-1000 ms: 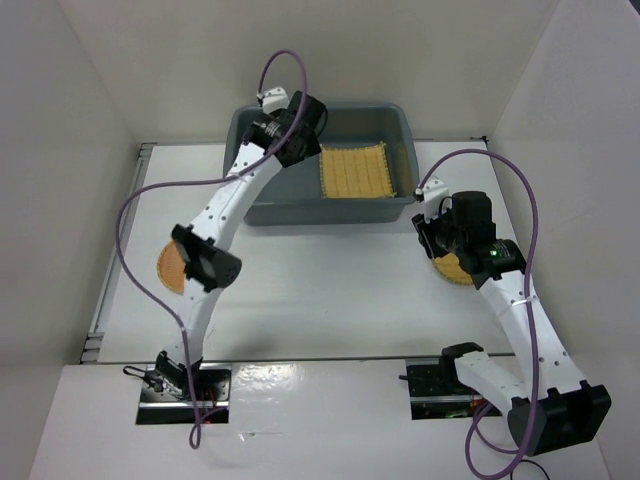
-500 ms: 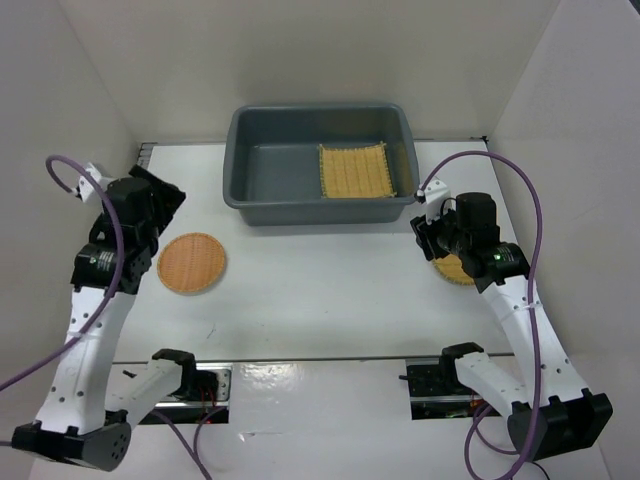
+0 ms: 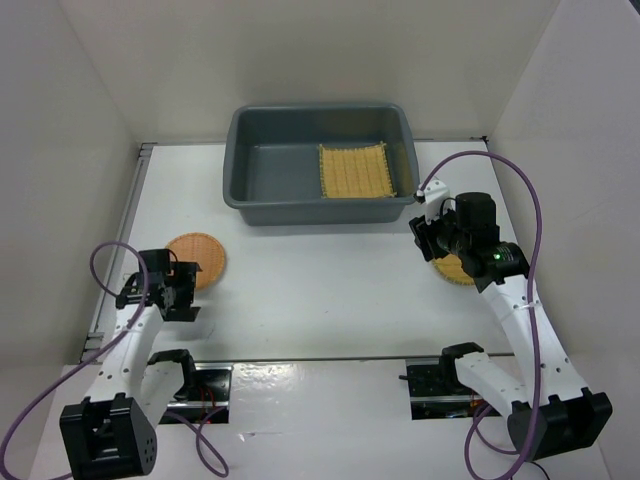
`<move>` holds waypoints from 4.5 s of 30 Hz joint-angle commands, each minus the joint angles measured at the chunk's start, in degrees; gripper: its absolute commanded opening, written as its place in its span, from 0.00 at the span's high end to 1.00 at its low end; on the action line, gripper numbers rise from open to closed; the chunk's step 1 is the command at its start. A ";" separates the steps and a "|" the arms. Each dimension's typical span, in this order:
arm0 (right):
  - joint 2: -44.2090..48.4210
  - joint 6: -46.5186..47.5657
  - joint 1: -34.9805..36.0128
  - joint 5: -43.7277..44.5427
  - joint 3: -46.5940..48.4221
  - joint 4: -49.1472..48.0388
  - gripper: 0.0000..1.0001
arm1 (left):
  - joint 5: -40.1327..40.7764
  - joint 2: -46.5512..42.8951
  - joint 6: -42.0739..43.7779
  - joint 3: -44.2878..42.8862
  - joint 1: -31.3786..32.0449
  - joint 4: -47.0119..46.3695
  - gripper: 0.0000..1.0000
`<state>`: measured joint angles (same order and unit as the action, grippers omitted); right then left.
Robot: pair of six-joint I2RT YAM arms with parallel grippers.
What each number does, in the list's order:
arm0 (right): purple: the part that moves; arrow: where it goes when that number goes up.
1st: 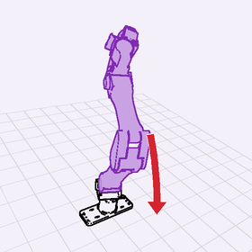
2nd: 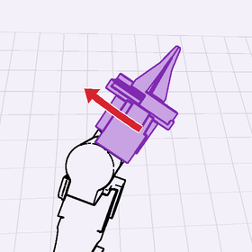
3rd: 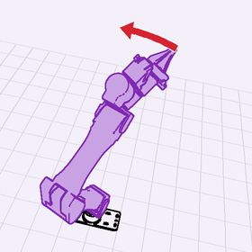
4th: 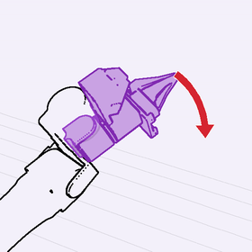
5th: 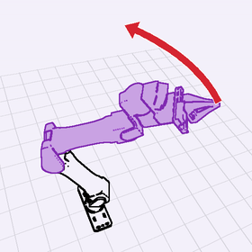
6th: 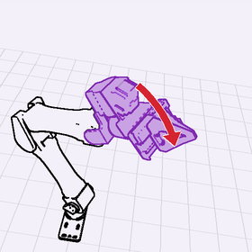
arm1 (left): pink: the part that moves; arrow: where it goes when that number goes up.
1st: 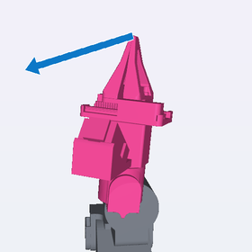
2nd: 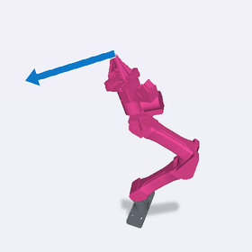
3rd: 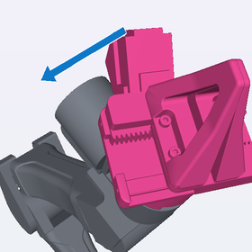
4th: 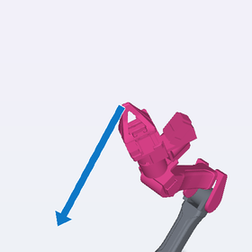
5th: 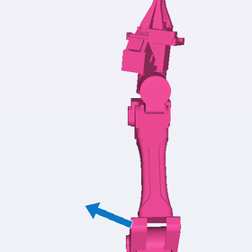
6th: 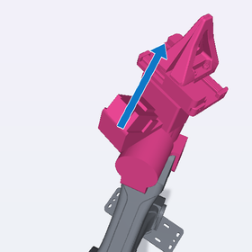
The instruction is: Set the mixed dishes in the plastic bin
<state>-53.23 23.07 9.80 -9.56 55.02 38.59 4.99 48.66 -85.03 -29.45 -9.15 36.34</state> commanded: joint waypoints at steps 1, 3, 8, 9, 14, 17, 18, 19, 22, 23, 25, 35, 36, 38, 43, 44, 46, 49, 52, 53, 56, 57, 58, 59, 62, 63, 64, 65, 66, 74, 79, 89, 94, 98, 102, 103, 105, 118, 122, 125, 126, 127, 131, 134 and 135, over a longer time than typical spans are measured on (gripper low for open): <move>-0.12 0.31 -0.40 -0.46 0.08 -0.80 0.44 | -3.24 -1.99 -6.37 0.44 -0.35 -7.51 0.01; -0.12 0.31 -0.40 -0.46 0.08 -0.80 0.42 | -2.62 -1.99 -7.07 1.85 -0.35 -7.51 0.01; -0.12 0.31 -0.40 -0.46 0.08 -0.80 0.42 | -2.09 -2.52 -9.35 7.47 -0.35 -13.73 0.01; -0.64 0.31 -0.40 -0.46 0.08 -0.80 0.41 | -2.09 -2.52 -10.75 8.70 -0.35 -14.88 0.01; -0.64 0.31 -0.40 -0.46 0.08 -0.80 0.40 | -4.03 -4.71 -14.45 16.26 -0.35 -20.95 0.01; -0.64 0.31 -0.40 0.07 0.08 -0.80 0.40 | -2.01 -6.12 -14.98 17.32 -0.35 -22.88 0.01; -0.64 0.31 -0.40 0.07 0.08 -0.80 0.40 | -1.22 -6.13 -14.99 18.54 0.26 -23.67 0.01; -0.64 0.31 -0.40 0.07 0.08 -0.80 0.40 | -1.22 -6.82 -15.86 19.16 0.27 -26.12 0.01; -0.64 0.31 -0.40 0.07 0.08 -0.80 0.39 | -0.69 -8.32 -17.61 22.23 0.27 -32.26 0.01; -0.64 0.31 -0.40 0.07 0.08 -0.80 0.39 | 0.10 -9.11 -17.62 22.77 0.27 -33.16 0.01; -1.17 0.31 -0.40 0.07 0.08 -0.80 0.39 | 2.47 -9.72 -17.62 23.29 0.27 -33.96 0.09; -1.17 0.31 -0.40 0.07 0.08 -0.80 0.36 | 7.49 -6.22 -15.78 23.40 0.80 -41.17 0.31; -1.17 0.31 -0.40 0.07 0.08 -0.80 0.36 | 7.49 -3.86 -15.78 22.43 0.80 -41.17 0.31; -1.17 0.31 -0.40 0.07 0.08 -0.80 0.36 | 7.49 -1.30 -15.25 20.50 0.80 -41.17 0.27; -1.17 0.31 -0.40 0.07 0.08 -0.80 0.36 | 6.26 6.34 -14.46 19.79 0.80 -44.59 0.10; -1.17 0.31 -0.40 0.07 0.08 -0.80 0.36 | 6.26 7.83 -13.59 19.78 0.80 -45.29 0.10; -1.17 0.31 -0.40 0.07 0.08 -0.80 0.35 | 6.26 12.75 -12.79 18.12 0.80 -47.23 0.12; -1.17 0.31 -0.40 0.07 0.08 -0.80 0.35 | 4.85 15.50 -11.56 16.80 0.28 -47.24 0.18; -1.17 0.31 -0.40 0.07 0.08 -0.80 0.35 | 2.56 16.02 -12.17 17.41 0.27 -49.61 0.34; -1.17 0.31 -0.40 0.07 0.08 -0.80 0.35 | 2.56 16.02 -12.17 17.41 0.27 -50.57 0.37; -1.17 0.31 -0.40 0.07 0.08 -0.80 0.35 | 3.09 16.55 -11.38 18.64 0.27 -51.71 0.59; -1.17 0.31 -0.40 0.07 0.08 -0.80 0.35 | 3.09 16.55 -11.38 18.64 0.27 -51.72 0.68; -1.17 0.31 -0.40 0.07 0.08 -0.80 0.35 | 3.09 16.55 -11.38 18.64 0.27 -51.20 0.77; -1.69 0.31 -0.40 0.07 0.08 -0.80 0.35 | 3.09 16.55 -11.38 18.64 0.27 -50.49 0.90; -1.70 0.31 -0.40 0.07 0.08 -0.80 0.35 | 3.71 14.72 -10.33 18.64 0.27 -48.47 0.96; -1.70 0.31 -0.40 0.07 0.08 -0.80 0.35 | 3.71 14.10 -10.33 18.64 0.27 -47.94 0.98; -1.70 0.31 -0.40 0.07 0.08 -0.80 0.35 | 4.23 13.31 -9.54 18.12 -0.25 -47.24 1.00; -1.70 0.31 -0.40 0.07 0.08 -0.80 0.35 | 4.23 11.47 -9.01 18.11 -0.26 -46.45 1.00; -1.70 0.31 -0.40 0.07 0.08 -0.80 0.35 | 4.23 10.50 -9.01 17.33 -0.26 -45.49 1.00; -1.70 0.31 -0.40 0.07 0.08 -0.80 0.35 | 4.85 -0.15 0.64 3.89 -0.97 -29.40 1.00; -1.70 0.31 -0.40 0.60 0.08 -0.80 0.34 | 4.85 -1.99 3.91 -4.81 0.79 -27.91 1.00; -1.17 -0.22 -0.40 1.82 0.08 -0.80 0.34 | -1.62 -2.89 6.54 -19.05 3.96 -33.94 1.00; -1.17 -0.83 -0.40 3.14 0.61 -0.80 0.34 | -17.10 17.57 14.35 -36.69 8.26 -35.99 1.00; -0.64 -1.36 -0.93 3.15 0.61 -0.80 0.34 | -26.16 35.83 24.37 -54.01 15.02 -28.45 1.00; -0.64 -1.36 -1.45 3.15 0.61 -0.80 0.34 | -30.20 45.54 27.37 -64.40 19.16 -26.49 1.00; -0.64 -1.36 -1.45 3.15 0.61 -0.80 0.34 | -30.91 47.21 27.38 -65.89 19.69 -25.54 1.00; -1.17 -1.36 -1.45 3.15 0.61 -0.80 0.34 | -34.15 51.60 26.06 -68.36 20.75 -27.37 1.00; -1.17 -1.36 -1.98 3.15 0.61 -0.80 0.34 | -38.13 80.43 25.88 -93.30 25.40 -18.77 1.00; -1.17 -1.36 -1.98 3.15 0.61 -0.80 0.34 | -38.13 91.50 25.88 -116.18 25.93 -7.65 1.00; -1.17 -1.36 -1.98 3.15 0.61 -0.80 0.34 | -36.55 109.36 25.80 -138.42 26.55 4.55 1.00; -1.17 -1.36 -1.98 3.15 0.61 -0.80 0.34 | -38.03 111.28 21.97 -146.08 26.55 3.49 1.00; -1.69 -1.36 -1.98 3.15 0.61 -0.80 0.34 | -42.48 110.60 19.84 -142.50 26.55 0.00 1.00; -1.70 -1.36 -1.98 3.15 0.61 -0.80 0.34 | -38.57 115.50 20.35 -147.81 26.55 2.41 1.00; -1.70 -1.36 -1.98 3.15 0.61 -0.80 0.34 | -40.50 118.94 19.73 -150.37 27.16 2.60 1.00; -1.70 -1.36 -1.98 3.15 0.61 -0.80 0.34 | -40.50 119.46 19.73 -150.37 27.16 2.60 1.00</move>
<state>-54.89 22.31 8.29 -6.66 55.02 38.61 -32.34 166.69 -63.66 -176.48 17.58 39.53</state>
